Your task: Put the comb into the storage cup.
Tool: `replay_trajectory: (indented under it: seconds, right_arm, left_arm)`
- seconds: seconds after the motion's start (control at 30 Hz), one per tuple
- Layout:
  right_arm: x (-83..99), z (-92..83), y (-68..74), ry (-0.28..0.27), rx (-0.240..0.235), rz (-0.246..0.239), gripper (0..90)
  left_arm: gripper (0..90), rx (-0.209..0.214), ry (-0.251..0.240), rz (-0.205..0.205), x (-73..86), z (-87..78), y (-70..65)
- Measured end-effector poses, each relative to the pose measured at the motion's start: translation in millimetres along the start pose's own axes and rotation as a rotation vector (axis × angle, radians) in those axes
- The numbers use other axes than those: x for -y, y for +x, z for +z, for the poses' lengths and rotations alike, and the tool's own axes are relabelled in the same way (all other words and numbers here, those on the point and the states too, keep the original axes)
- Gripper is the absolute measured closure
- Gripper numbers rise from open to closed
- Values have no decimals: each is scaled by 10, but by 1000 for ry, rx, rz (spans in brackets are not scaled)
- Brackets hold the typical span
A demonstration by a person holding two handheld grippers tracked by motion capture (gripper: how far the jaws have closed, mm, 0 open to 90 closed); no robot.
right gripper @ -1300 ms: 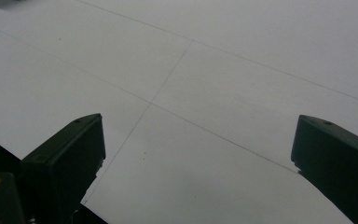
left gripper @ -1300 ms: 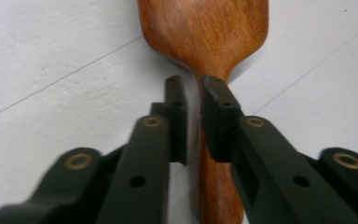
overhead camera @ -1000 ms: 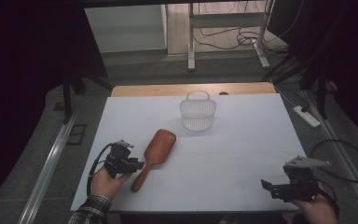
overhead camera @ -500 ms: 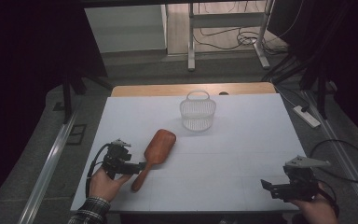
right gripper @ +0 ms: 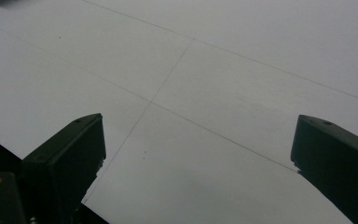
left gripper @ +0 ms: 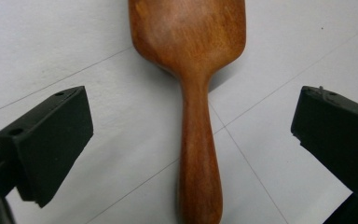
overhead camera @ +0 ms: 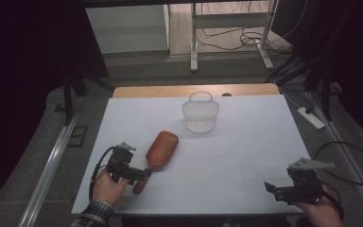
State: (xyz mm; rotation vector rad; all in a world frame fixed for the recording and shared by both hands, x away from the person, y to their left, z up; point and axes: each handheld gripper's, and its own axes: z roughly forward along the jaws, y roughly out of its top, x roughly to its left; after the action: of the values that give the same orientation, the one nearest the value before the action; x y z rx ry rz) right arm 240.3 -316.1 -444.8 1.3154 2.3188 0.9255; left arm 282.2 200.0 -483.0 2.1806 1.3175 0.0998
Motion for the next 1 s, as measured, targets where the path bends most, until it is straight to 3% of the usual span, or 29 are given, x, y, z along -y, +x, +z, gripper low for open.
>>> replay_trajectory:
  seconds: [0.4, 0.77, 1.0]
  right_arm:
    - [-1, 7, 2, 2, 1, -2, 32]
    - [-1, 12, 2, 7, 0, -5, 32]
    - [-1, 11, 2, 8, -1, -6, 31]
  left_arm:
    - [0, -15, 26, 43, -66, 130, -55]
    - [0, 8, 60, 13, -90, 254, -28]
    - [0, -3, 82, 24, -102, 346, -19]
